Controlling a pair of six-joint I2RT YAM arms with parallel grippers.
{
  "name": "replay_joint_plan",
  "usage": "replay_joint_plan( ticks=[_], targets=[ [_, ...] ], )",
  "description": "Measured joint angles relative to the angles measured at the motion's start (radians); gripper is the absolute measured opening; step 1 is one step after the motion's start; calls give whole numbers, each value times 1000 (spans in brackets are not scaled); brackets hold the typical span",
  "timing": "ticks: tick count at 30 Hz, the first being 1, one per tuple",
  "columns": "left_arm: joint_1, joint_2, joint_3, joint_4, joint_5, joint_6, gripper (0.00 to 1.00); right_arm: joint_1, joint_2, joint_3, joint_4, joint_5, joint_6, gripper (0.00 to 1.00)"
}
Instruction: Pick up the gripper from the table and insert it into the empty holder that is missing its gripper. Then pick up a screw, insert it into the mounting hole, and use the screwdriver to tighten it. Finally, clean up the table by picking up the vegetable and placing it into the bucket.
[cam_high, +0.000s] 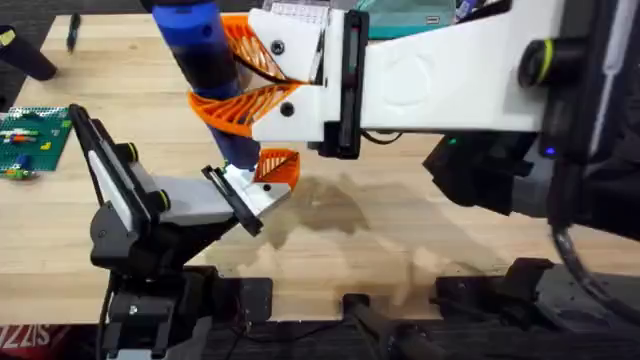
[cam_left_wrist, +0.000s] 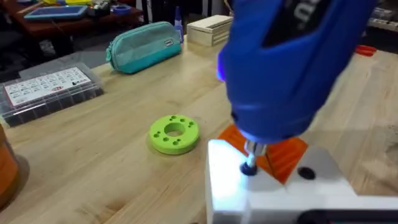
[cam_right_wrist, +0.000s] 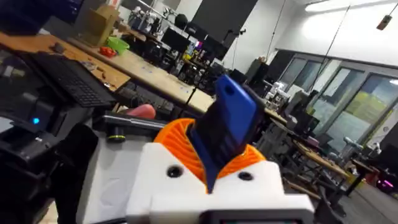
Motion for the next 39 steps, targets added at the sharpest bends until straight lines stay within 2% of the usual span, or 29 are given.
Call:
replay_joint_plan(
  ticks=[32, 35, 39],
  targets=[
    [0, 0, 0, 0, 0, 0, 19, -7, 7, 9, -35, -1, -6, 7],
    [0, 0, 0, 2, 0, 4, 19, -8, 21, 35, -43, -18, -5, 7],
    [0, 0, 0, 0, -2, 4, 19, -31, 43, 143, -51, -47, -5, 7]
  ],
)
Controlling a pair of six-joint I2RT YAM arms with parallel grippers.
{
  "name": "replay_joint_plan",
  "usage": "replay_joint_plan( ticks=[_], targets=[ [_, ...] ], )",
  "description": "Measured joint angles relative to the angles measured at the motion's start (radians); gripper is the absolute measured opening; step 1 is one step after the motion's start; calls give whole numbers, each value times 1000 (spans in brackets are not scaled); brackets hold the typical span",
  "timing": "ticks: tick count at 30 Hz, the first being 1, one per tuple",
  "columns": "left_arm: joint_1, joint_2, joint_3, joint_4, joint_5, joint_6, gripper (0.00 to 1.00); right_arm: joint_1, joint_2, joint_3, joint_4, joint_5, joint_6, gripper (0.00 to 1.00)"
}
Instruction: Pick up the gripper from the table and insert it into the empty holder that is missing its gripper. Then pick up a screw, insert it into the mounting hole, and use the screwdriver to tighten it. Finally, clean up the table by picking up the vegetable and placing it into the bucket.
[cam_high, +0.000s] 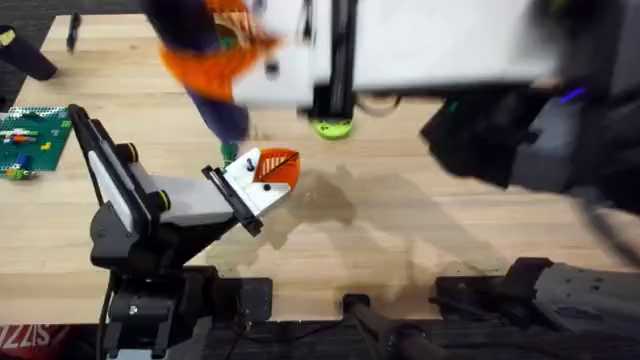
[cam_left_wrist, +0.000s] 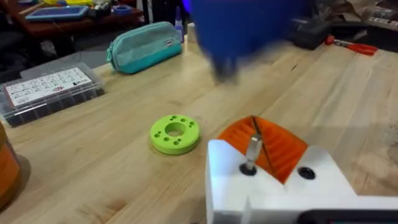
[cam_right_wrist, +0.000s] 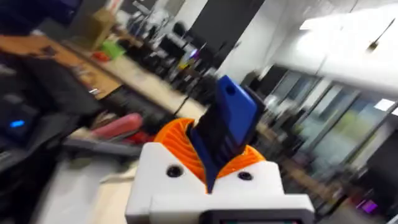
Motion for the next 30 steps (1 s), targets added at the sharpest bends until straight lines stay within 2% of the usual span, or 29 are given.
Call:
replay_joint_plan(
  ticks=[2, 5, 6, 7, 12, 15, 19, 22, 26, 30],
  targets=[
    [0, 0, 0, 0, -1, 0, 19, -18, -4, 70, -8, -10, 0, 7],
    [0, 0, 0, 0, -1, 0, 19, -44, -22, 173, -105, -21, -6, 7],
    [0, 0, 0, 0, -1, 0, 19, -52, -29, 204, -164, -24, -14, 7],
    [0, 0, 0, 0, -1, 0, 19, -74, -39, 270, -352, -28, -66, 7],
    [0, 0, 0, 0, -1, 0, 19, -121, -38, 289, -590, -28, -173, 7],
    [0, 0, 0, 0, -1, 0, 19, -156, -38, 289, -737, 12, -244, 6],
    [0, 0, 0, 0, -1, 0, 19, -196, -26, 289, -958, 143, -399, 6],
    [0, 0, 0, 0, -1, 0, 19, -219, 16, 289, -1052, 286, -538, 6],
    [0, 0, 0, 0, -1, 0, 19, -254, 112, 289, -1102, 465, -748, 6],
    [0, 0, 0, 0, -1, 0, 19, -301, 229, 289, -1105, 584, -951, 6]
  ],
)
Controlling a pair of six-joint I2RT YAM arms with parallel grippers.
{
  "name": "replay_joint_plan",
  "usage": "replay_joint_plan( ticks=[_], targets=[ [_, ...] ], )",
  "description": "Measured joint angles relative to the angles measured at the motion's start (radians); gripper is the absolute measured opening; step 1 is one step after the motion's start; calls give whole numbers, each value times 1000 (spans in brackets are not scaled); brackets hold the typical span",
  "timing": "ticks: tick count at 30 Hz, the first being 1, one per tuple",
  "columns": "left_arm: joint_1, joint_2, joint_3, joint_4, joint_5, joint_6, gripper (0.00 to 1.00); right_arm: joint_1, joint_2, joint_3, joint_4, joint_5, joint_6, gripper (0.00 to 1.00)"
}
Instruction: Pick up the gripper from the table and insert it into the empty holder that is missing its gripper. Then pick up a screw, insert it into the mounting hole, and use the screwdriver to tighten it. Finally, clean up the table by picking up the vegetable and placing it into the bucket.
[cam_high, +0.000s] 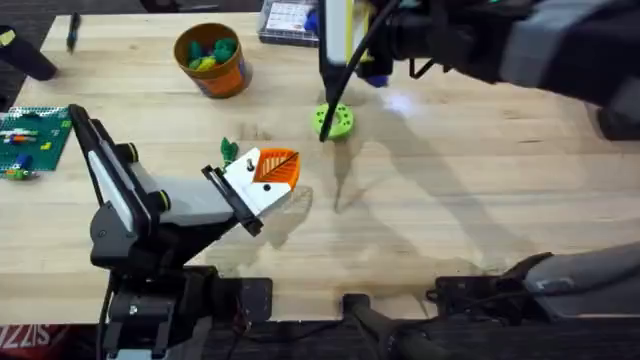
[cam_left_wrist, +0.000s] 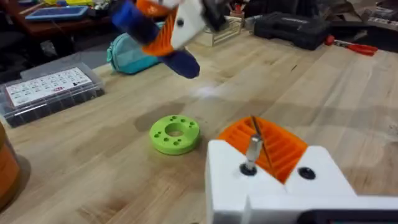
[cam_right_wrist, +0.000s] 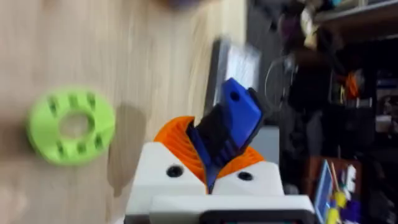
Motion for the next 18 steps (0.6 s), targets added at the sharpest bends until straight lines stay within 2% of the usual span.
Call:
replay_joint_plan(
  ticks=[7, 15, 16, 18],
  targets=[
    [0, 0, 0, 0, 0, 0, 19, -73, 184, 0, 8, 136, -264, 6],
    [0, 0, 0, 0, 0, 0, 19, -161, 333, 9, 50, 226, -375, 13],
    [0, 0, 0, 0, 0, 0, 19, -165, 339, 9, 51, 230, -377, 62],
    [0, 0, 0, 0, 0, 0, 19, -169, 344, 11, 55, 232, -380, 226]
  ],
)
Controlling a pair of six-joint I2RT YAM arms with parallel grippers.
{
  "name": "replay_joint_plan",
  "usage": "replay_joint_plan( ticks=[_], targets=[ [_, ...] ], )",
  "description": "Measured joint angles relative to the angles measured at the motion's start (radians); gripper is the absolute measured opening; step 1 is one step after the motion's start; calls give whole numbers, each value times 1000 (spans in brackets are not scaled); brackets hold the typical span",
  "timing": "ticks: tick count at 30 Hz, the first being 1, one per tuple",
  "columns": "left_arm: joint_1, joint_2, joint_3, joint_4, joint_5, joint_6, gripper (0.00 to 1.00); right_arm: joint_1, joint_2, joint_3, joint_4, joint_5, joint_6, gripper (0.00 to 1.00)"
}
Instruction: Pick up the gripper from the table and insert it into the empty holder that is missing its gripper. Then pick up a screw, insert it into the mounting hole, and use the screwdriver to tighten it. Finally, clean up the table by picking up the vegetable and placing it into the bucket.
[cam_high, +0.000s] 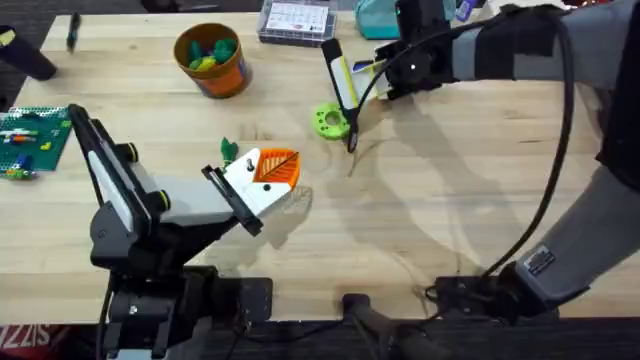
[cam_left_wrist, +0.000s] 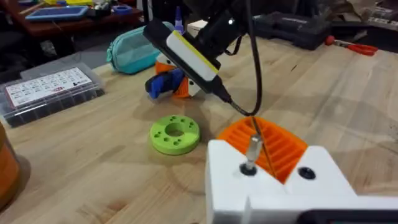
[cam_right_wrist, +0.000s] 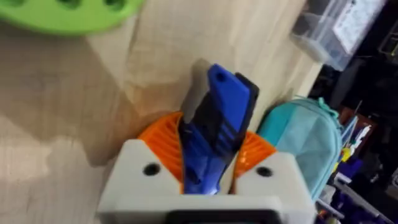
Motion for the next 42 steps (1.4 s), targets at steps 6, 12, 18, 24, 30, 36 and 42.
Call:
replay_joint_plan(
  ticks=[6, 12, 18, 24, 30, 36, 42],
  targets=[
    [0, 0, 0, 0, 0, 0, 19, 1, 0, 15, 10, 0, 4, 643],
    [0, 0, 0, 0, 0, 3, 282, 11, -10, 35, -15, 30, 124, 991],
    [0, 0, 0, 0, -1, 0, 985, 50, -122, 34, -300, 55, 638, 993],
    [0, 0, -3, 64, -98, -95, 985, 50, -276, 34, -468, 56, 1103, 995],
    [0, 0, 87, -134, -310, -397, 985, 46, -407, 34, -661, 56, 1341, 994],
    [0, 134, 549, -658, -506, -592, 985, 13, -527, 79, -871, 56, 1532, 994],
    [0, 469, 942, -1029, -609, -481, 985, 0, -573, 216, -1008, 56, 1572, 994]
  ],
)
